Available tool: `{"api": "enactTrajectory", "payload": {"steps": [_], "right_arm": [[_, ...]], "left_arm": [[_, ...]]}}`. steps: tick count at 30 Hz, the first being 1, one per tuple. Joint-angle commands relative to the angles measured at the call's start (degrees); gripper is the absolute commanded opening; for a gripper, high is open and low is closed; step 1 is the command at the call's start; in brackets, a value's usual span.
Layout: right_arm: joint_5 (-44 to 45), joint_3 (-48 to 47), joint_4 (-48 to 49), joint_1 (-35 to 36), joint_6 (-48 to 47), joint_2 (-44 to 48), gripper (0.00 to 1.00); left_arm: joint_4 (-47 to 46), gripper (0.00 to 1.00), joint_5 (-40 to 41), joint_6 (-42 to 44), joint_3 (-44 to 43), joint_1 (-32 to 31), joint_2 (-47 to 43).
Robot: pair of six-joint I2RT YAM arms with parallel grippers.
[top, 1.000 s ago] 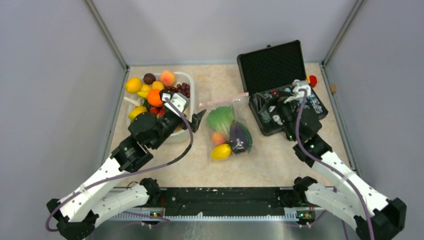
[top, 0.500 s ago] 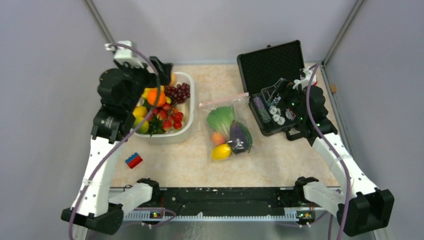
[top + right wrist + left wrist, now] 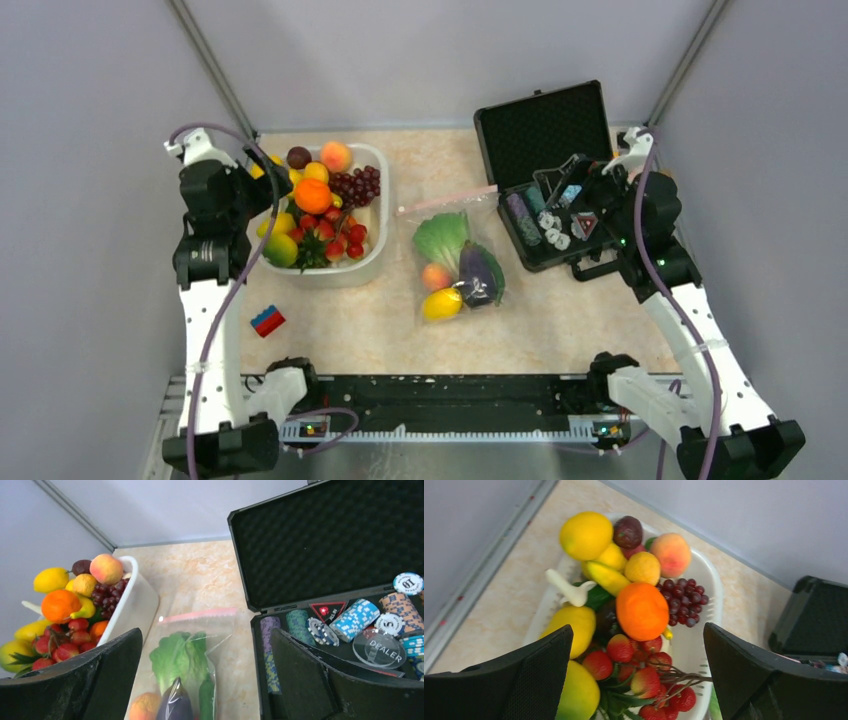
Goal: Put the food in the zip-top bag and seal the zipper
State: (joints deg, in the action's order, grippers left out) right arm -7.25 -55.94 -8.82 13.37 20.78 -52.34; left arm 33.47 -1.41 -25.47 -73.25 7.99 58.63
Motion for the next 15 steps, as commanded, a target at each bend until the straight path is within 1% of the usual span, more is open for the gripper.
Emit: {"api": "enactTrajectory", "payload": {"steps": [1, 3, 5, 8, 11, 13, 15], "right_arm": [[-3.95, 0.98, 0.01, -0.35, 2.93, 3.77, 0.97], [-8.84, 0.47, 1.77, -0.29, 3.81, 4.41, 0.97], [-10.16, -1.81, -0.25, -0.32, 2.06, 4.10, 0.97], [-3.25, -2.96, -3.66, -0.28, 2.40, 4.37, 0.97], [3.09, -0.90, -3.80, -0.33, 2.60, 5.52, 0.97], [5.20, 0.11, -4.39, -0.32, 2.16, 5.79, 0.97], [5.58, 0.46, -5.06, -0.34, 1.65, 5.70, 0.97]], "left_arm": [[-0.30, 0.99, 10.94, 3.33, 2.83, -0.19, -7.45], [-1.92, 0.99, 12.02, 4.48, 4.19, -1.11, -8.69], [-1.98, 0.99, 12.67, 5.02, 4.28, -1.83, -8.70], [-1.96, 0.99, 12.26, 5.26, 5.01, -2.70, -9.99], [-3.60, 0.99, 13.47, 6.47, 6.74, -3.19, -11.60], [-4.42, 0.99, 11.65, 8.40, 6.82, -3.45, -11.43], [-4.52, 0.99, 10.32, 8.54, 6.43, -3.73, -10.61]]}}
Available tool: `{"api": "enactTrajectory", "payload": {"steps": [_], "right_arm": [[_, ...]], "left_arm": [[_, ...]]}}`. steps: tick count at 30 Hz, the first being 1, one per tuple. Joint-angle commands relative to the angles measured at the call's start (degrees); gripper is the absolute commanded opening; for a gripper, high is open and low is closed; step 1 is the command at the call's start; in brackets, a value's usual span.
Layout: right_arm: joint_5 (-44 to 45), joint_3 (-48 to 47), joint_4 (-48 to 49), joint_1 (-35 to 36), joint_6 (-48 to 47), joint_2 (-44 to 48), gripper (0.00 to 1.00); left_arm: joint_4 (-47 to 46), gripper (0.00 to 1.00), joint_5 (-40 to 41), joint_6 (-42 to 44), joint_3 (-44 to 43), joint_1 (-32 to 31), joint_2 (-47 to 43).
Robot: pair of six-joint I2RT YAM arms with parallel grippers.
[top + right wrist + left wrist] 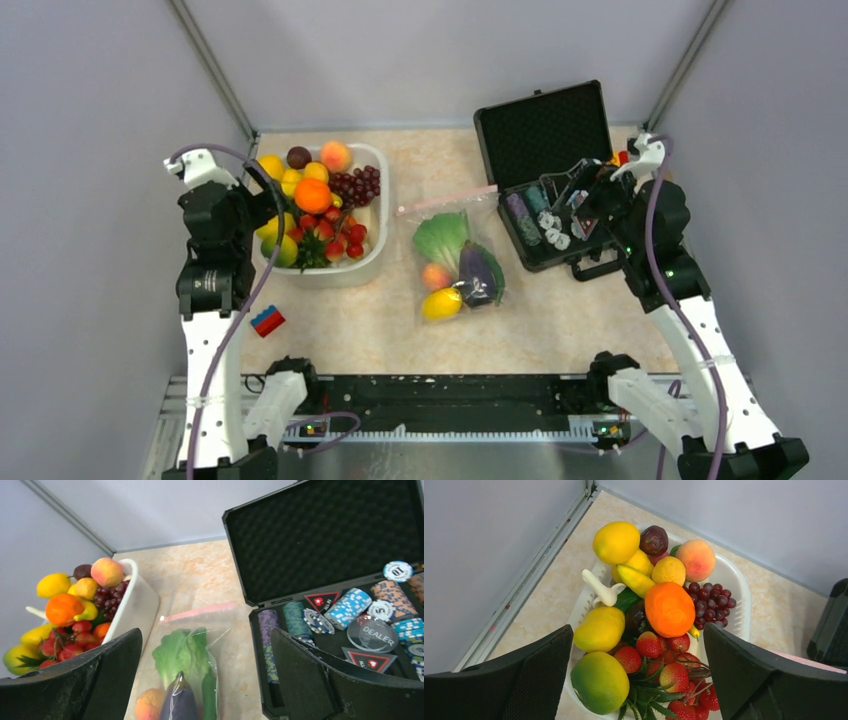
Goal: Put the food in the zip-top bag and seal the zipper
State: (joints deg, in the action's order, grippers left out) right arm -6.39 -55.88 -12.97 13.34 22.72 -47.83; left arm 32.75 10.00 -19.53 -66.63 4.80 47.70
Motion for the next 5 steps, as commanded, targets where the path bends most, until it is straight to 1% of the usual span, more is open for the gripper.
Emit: {"api": "enactTrajectory", "payload": {"steps": [1, 5], "right_arm": [[4.55, 0.47, -1.07, -0.28, -0.51, 1.06, 0.97], [4.49, 1.12, -2.03, -0.25, -0.61, 1.38, 0.98]], "left_arm": [[-3.83, 0.99, -1.43, 2.43, -0.25, -0.72, 0.90], [-3.79, 0.99, -0.02, 2.19, -0.19, -1.81, 2.00]]}}
